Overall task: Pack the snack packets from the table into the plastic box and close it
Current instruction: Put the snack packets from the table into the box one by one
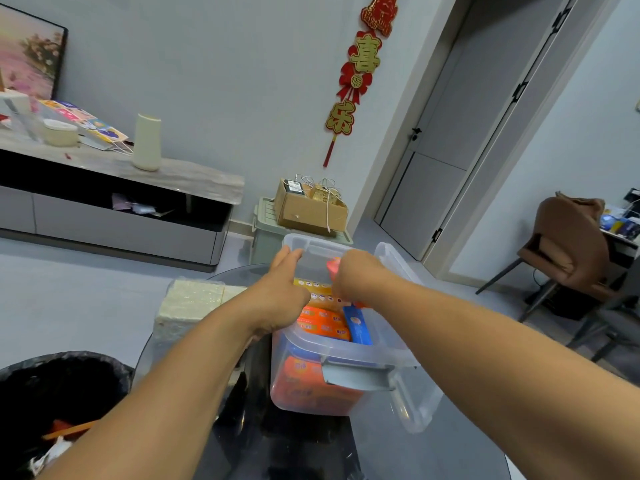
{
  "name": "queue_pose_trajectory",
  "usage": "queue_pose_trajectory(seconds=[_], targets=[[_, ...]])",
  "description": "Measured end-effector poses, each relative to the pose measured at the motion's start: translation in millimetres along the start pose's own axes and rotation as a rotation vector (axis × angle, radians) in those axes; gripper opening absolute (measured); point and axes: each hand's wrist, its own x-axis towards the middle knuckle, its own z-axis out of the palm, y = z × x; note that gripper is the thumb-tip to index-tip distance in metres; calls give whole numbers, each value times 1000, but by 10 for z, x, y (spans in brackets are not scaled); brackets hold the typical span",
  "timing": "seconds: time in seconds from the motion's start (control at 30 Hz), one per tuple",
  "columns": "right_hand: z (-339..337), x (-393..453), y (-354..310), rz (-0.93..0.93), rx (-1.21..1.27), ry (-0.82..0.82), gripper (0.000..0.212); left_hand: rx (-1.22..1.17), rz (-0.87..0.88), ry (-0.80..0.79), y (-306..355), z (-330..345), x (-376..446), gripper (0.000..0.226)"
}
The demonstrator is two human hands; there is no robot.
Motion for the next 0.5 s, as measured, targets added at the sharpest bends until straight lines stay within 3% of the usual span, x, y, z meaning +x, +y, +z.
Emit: queue_pose_trajectory(seconds=[0.07, 0.2, 0.3, 0.37, 0.43, 0.5], targets=[[57, 7, -80, -120, -52, 103, 29, -37, -4, -7, -14, -5, 6, 81], [93, 41, -138, -244, 38, 158, 34, -105, -12, -23, -50, -17, 20, 88], [143, 143, -35, -366, -377, 198, 59, -112, -16, -29, -61, -25, 29, 90], [224, 224, 40, -320, -597, 74, 80, -114, -14, -42, -66, -28, 36, 90], [255, 302, 52, -268, -533, -11, 84, -109, -20, -44, -71, -28, 44, 89], [263, 360, 28, -274, -317, -2, 78, -100, -29, -50, -78, -36, 43, 88]])
